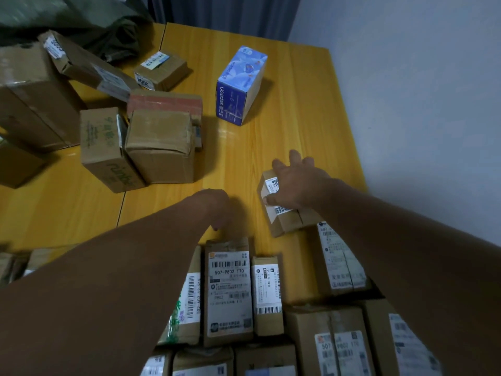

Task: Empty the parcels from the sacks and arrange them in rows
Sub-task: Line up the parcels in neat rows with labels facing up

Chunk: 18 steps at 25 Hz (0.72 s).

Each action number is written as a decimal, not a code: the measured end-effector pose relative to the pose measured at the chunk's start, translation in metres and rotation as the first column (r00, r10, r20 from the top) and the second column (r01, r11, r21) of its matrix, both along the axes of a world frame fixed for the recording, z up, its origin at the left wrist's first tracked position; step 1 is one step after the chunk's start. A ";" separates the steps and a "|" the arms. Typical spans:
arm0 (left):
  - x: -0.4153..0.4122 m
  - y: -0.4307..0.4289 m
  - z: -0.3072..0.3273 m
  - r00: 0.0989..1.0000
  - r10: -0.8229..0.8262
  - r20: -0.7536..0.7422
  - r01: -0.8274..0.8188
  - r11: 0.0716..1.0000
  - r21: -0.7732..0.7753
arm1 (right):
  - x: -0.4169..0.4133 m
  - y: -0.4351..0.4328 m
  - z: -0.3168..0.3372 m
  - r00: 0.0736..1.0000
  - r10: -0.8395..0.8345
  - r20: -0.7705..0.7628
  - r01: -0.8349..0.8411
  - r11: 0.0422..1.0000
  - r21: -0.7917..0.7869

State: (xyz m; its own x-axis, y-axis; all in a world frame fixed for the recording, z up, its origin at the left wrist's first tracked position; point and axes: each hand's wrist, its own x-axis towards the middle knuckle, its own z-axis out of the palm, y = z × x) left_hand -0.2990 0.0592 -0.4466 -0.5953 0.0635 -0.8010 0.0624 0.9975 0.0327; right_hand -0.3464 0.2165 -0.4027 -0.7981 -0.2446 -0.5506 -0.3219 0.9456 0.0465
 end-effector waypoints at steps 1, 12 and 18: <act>0.000 0.004 0.002 1.000 0.018 -0.007 -0.018 1.000 -0.003 | 0.000 0.000 -0.002 0.999 0.023 0.028 -0.023 1.000 -0.003; 0.005 0.017 0.016 0.999 0.006 0.041 -0.003 0.998 -0.066 | 0.018 0.022 -0.014 0.996 -0.021 0.092 0.029 0.995 -0.090; 0.008 0.018 0.021 1.000 0.001 0.013 0.000 0.999 -0.049 | 0.023 0.026 -0.012 0.989 -0.052 0.135 0.061 0.996 -0.068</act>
